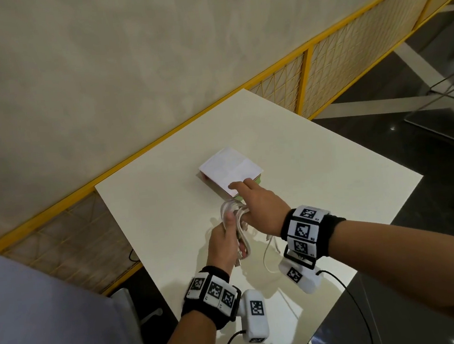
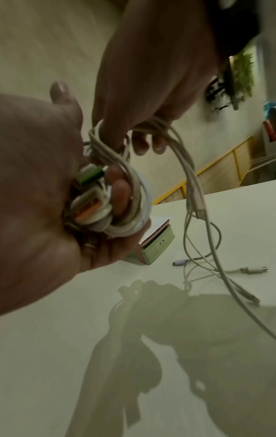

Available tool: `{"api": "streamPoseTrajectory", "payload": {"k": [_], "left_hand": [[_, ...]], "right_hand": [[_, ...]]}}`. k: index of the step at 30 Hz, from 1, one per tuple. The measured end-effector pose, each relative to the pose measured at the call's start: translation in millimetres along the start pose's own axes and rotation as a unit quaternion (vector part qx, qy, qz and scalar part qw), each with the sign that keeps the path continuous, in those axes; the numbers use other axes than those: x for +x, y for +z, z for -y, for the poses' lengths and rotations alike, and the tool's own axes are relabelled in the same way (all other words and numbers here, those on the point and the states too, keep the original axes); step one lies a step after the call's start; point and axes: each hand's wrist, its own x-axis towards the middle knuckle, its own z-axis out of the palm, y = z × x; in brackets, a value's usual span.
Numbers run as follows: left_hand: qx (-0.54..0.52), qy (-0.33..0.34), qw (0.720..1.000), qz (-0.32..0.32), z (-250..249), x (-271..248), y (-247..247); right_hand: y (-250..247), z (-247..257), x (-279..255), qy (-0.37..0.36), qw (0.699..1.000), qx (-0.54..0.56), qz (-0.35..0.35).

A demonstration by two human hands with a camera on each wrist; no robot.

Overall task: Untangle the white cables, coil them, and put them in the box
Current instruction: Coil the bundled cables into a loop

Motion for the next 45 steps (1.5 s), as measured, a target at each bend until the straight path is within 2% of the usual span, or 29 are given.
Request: {"api": "streamPoseTrajectory", "payload": {"k": [3, 8, 16, 22, 26, 32, 38, 45], "left_hand": [[-0.009, 0.03, 0.999, 0.038, 0.9, -4.4, 0.6], [0.023, 0.02, 0.992, 0.124, 5.5, 2.9, -1.5], [0.11, 0.037, 0.987, 0.115, 8.8, 2.2, -1.2], [0.135, 0.049, 0.984, 0.102, 2.2, 4.5, -7.5], [0.132, 0.033, 0.988, 0.071, -5.8, 3.5, -5.3], [0.118, 0.005, 0.991, 0.07, -17.2, 5.0, 0.1], [0.11, -0.011, 0.992, 0.056, -23.0, 10.3, -1.4], [0.03, 0.02, 0.997, 0.075, -35.3, 1.2, -7.5]], "right_hand": [[-0.8, -2.6, 6.7, 0.022, 0.999, 0.023, 0.036], [-4.0, -3.1, 9.9, 0.032, 0.994, 0.077, 0.073], [-8.8, 0.5, 14.4, 0.019, 0.988, 0.045, 0.144], [-3.4, 11.5, 12.9, 0.052, 0.992, -0.022, 0.109], [-7.0, 21.6, 7.9, 0.029, 0.996, -0.025, 0.083], [-8.7, 25.9, 9.4, -0.015, 0.995, 0.052, 0.083], [-9.9, 25.6, 12.1, -0.019, 0.99, 0.12, 0.068], [-19.1, 24.8, 19.9, -0.039, 0.983, 0.168, 0.061]]}}
